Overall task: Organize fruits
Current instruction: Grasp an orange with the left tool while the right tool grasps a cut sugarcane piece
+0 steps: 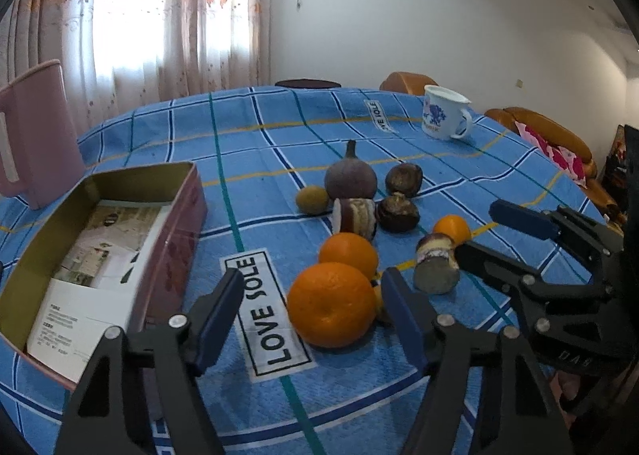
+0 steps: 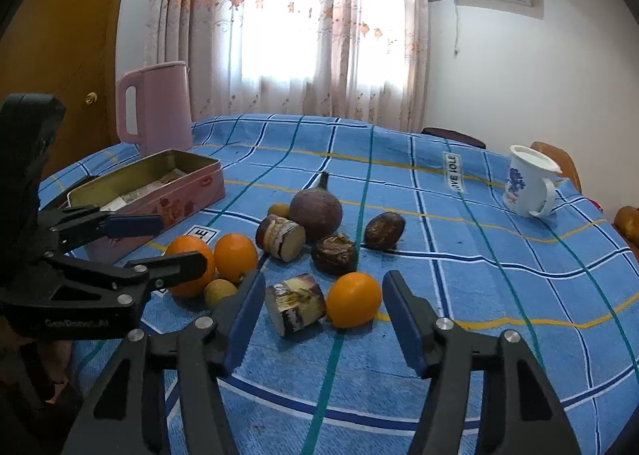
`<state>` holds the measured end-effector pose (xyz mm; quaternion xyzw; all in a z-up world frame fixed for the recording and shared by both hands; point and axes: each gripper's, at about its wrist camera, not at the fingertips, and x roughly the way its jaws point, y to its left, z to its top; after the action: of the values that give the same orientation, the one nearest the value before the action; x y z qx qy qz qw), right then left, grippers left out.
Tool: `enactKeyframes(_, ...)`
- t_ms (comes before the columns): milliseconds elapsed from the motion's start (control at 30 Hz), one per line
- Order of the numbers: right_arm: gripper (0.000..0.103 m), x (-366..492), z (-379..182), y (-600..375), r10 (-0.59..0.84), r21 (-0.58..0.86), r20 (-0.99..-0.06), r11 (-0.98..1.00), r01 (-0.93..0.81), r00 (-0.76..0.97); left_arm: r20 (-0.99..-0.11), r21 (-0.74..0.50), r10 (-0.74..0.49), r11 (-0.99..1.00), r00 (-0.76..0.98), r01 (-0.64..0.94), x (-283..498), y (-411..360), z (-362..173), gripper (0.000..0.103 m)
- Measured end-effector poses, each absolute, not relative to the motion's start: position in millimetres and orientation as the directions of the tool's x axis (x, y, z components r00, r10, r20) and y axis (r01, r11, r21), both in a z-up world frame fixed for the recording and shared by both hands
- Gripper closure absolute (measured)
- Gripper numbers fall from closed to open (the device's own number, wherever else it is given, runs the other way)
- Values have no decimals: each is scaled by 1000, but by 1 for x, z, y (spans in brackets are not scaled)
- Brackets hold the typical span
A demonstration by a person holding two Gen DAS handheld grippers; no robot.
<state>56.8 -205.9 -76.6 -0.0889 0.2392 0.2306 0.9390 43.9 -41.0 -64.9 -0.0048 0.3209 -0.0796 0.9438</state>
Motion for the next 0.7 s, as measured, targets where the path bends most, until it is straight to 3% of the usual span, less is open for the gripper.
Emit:
enactKeyframes(167,46,59,-77,-190,401,-104,-515,848,-520,758,-645,-62,-159,986,747,157,53,-44,-69,33)
enactKeyframes(300,50,66,-82,-181,391,-123,-563,831,-542,728,-652,-142,-217,976,727,164,58,-34,-72,38)
enactKeyframes(467,50,68,-89,-171,381,-160,-620,795,-585,686,-625,-148,-242,970,742,192,53,-35,-70,53)
enactKeyframes(700,54,70,-88,-176,381,-143,-615,807,-573,690,-595,-168,-250,968,764,185,47,-31,-67,53)
